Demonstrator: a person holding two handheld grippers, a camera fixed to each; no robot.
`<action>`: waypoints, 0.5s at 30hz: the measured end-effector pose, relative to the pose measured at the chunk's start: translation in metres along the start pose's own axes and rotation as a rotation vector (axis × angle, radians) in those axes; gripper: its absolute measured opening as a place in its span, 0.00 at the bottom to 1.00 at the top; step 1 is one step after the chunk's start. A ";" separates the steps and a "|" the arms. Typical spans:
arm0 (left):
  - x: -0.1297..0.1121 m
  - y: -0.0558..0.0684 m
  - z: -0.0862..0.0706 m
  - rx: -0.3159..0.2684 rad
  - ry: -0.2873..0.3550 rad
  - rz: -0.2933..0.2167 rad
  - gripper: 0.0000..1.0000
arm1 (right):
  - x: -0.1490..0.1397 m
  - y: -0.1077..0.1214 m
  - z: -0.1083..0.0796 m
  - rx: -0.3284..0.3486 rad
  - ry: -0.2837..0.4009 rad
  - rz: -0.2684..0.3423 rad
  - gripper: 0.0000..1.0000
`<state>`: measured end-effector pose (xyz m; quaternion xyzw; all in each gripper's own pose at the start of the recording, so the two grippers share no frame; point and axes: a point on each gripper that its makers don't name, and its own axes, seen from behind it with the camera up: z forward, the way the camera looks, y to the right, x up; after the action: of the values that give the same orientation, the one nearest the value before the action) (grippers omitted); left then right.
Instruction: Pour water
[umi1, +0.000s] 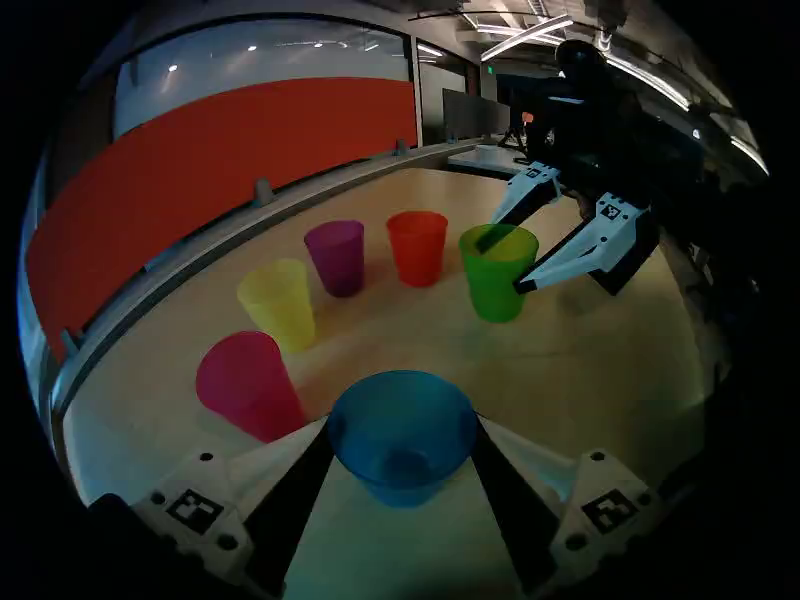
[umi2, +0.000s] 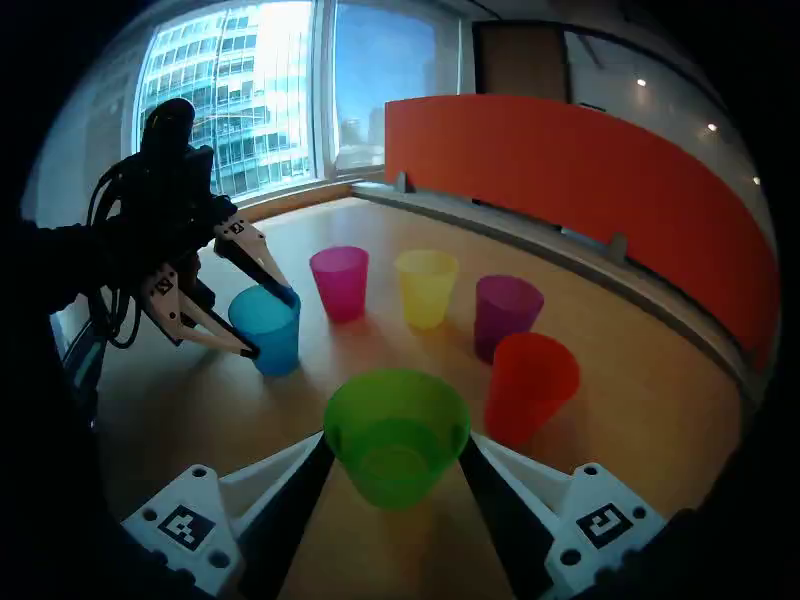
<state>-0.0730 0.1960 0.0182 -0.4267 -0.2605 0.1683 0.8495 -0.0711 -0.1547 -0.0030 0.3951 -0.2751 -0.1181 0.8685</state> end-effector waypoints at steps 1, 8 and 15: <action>0.000 0.000 0.000 0.000 0.001 0.000 0.89 | -0.001 0.000 0.000 -0.002 -0.001 0.000 0.89; -0.002 -0.001 0.000 -0.003 0.000 -0.003 0.89 | -0.007 0.001 0.003 -0.004 -0.010 0.004 0.89; -0.007 -0.002 -0.002 -0.005 -0.013 -0.001 0.89 | -0.015 0.002 0.005 -0.015 -0.025 -0.005 0.89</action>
<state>-0.0776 0.1900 0.0165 -0.4277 -0.2667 0.1700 0.8468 -0.0865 -0.1500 -0.0050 0.3878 -0.2838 -0.1273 0.8677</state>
